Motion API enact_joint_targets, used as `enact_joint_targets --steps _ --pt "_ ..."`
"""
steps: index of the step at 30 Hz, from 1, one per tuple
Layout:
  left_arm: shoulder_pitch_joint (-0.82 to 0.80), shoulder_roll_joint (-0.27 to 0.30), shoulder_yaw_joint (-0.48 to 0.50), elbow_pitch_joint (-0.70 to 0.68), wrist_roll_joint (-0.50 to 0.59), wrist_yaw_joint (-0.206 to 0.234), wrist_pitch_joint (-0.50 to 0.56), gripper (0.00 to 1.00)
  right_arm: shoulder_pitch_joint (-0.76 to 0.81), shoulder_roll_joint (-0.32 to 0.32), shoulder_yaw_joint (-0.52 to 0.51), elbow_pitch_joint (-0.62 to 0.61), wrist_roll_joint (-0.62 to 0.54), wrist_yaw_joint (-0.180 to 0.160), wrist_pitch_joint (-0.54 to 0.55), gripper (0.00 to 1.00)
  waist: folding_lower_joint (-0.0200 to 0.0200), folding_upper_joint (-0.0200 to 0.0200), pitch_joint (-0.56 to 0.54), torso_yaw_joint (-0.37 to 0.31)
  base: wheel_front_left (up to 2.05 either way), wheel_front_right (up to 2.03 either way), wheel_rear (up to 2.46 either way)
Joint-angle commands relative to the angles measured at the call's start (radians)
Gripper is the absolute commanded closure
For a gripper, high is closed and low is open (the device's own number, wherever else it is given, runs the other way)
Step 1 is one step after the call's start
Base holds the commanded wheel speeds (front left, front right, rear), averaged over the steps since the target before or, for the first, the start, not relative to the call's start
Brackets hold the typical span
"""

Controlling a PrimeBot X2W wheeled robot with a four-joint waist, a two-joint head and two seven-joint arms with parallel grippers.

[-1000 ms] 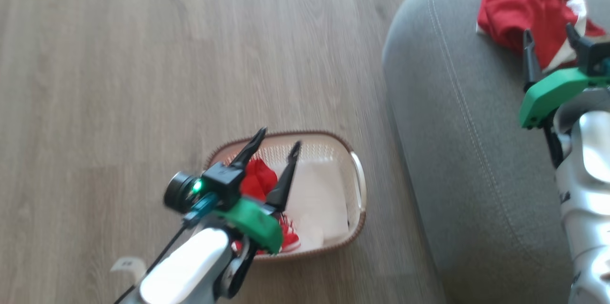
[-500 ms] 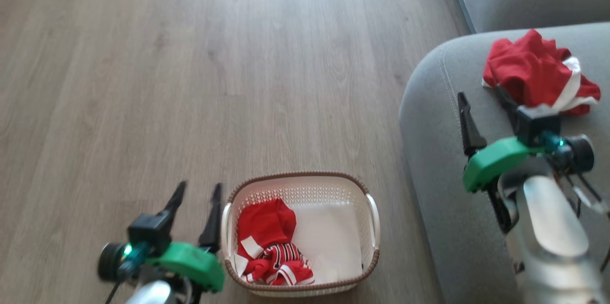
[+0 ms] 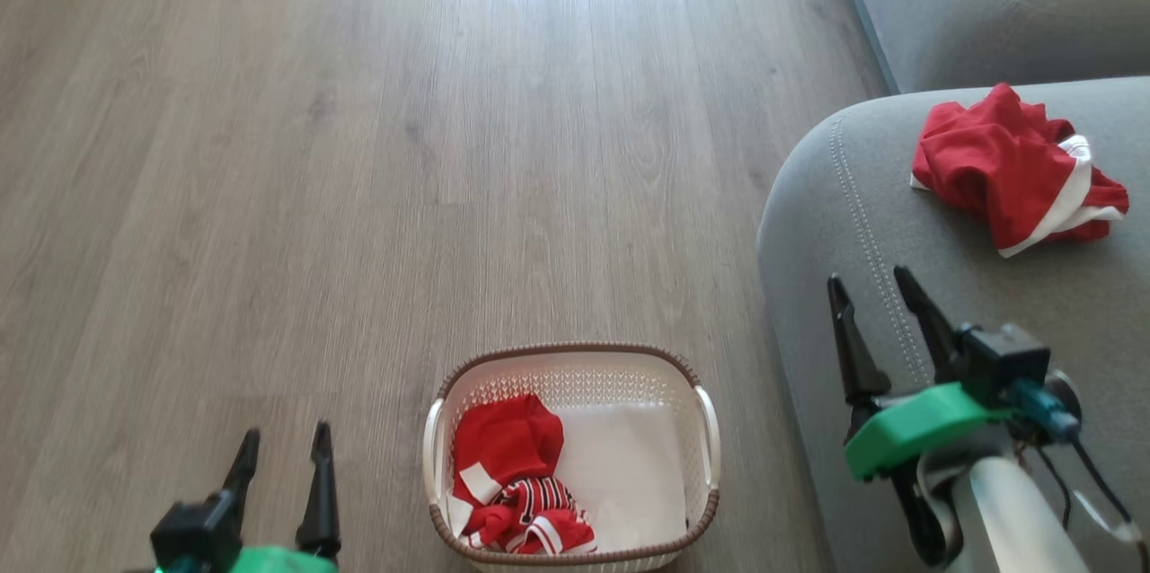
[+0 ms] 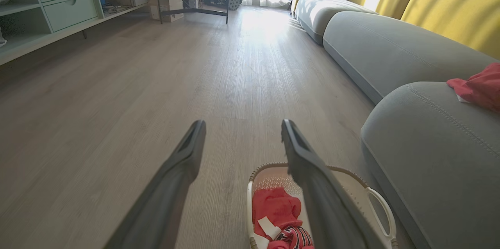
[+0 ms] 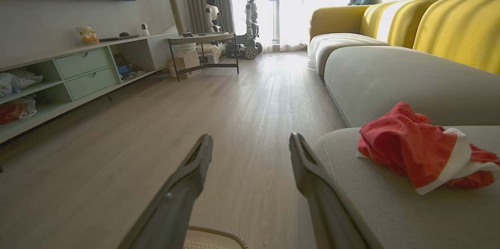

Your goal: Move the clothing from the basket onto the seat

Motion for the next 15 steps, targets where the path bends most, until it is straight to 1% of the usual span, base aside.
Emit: enact_joint_targets --steps 1,5,15 --pt "-0.016 0.025 0.056 -0.040 0.012 0.006 -0.012 0.00 -0.018 0.010 0.029 -0.048 0.015 0.000 -0.009 0.00 0.0001 -0.0001 -0.003 -0.001 0.00 0.00 0.00" --pt "0.046 0.015 0.100 -0.072 0.039 0.003 -0.012 0.00 0.035 0.010 0.043 -0.080 0.050 0.000 -0.009 0.00 0.0001 -0.0001 -0.012 -0.001 0.00 0.00 0.00" --pt "0.119 -0.015 0.174 -0.095 0.086 -0.036 -0.012 0.00 0.101 0.010 0.039 -0.108 0.084 0.000 -0.009 0.00 0.0001 -0.0001 -0.032 0.010 0.00 0.00 0.00"
